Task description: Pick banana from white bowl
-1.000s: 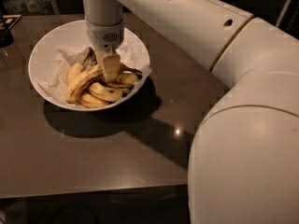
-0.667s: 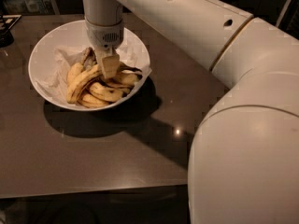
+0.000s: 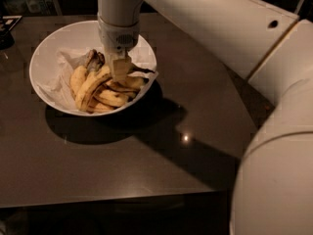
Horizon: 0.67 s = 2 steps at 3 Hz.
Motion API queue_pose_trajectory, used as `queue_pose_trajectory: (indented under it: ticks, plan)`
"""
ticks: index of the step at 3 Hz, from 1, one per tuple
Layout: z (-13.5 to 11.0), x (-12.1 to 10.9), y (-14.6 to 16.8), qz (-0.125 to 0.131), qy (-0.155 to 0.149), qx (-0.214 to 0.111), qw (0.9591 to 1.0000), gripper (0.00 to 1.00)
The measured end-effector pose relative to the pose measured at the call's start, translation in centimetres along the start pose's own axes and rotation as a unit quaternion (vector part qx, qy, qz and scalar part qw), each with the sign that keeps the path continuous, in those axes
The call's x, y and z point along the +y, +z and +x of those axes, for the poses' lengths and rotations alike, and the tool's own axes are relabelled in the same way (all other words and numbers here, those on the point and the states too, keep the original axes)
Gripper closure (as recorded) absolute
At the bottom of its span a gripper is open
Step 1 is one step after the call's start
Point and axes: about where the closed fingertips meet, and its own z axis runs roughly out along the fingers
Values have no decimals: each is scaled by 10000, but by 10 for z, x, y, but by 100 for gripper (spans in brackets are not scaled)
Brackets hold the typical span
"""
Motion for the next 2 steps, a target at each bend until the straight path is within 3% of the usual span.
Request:
queue_pose_trajectory:
  ticks: [1, 2]
  plan:
    - [0, 28, -32, 522, 129, -578, 9969, 100]
    - [0, 56, -63, 956, 307, -1019, 9897, 100]
